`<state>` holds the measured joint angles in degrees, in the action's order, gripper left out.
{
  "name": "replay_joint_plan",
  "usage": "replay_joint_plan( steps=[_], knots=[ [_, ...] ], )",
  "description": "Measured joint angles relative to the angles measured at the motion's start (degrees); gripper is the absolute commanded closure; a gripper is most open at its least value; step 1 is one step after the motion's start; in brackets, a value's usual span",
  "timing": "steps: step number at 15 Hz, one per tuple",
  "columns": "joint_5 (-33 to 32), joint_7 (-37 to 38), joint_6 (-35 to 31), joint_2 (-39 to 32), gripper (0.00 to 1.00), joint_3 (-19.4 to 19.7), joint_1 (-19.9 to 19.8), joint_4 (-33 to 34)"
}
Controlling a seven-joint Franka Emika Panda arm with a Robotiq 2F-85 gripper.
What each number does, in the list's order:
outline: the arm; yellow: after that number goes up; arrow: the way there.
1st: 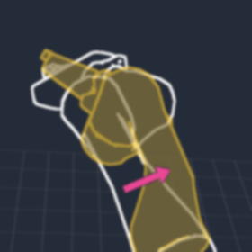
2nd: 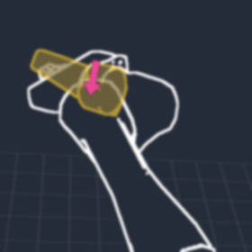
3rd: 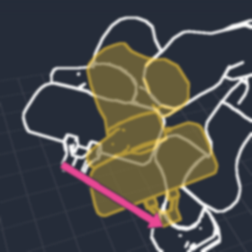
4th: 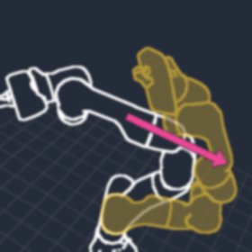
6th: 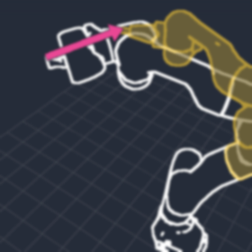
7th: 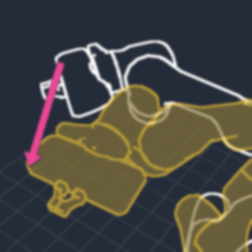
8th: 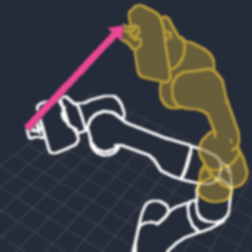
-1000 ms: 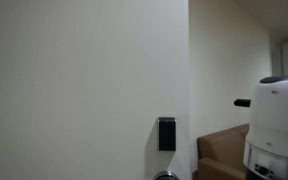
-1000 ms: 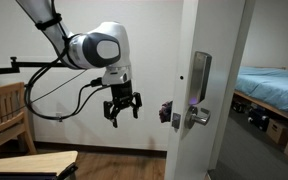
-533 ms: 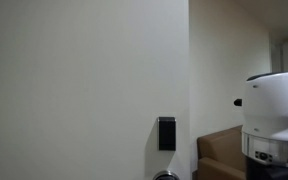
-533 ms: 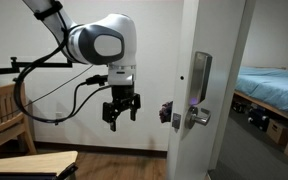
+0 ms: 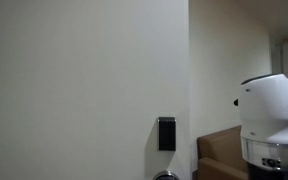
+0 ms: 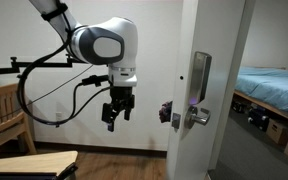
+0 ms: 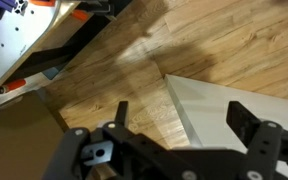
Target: Open the door
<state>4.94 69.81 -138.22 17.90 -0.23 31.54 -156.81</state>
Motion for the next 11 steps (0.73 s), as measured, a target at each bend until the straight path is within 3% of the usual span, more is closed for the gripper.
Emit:
replay_joint_plan(
  steps=[2,5,11],
  knots=[
    [0.9,-4.7,1.3,-0.5,0.00,0.7,-0.5,0.9],
    [1.5,-4.7,1.3,-0.5,0.00,-3.9,-4.5,0.9],
    [1.5,-4.7,1.3,-0.5,0.00,-4.2,-4.6,0.9]
  ],
)
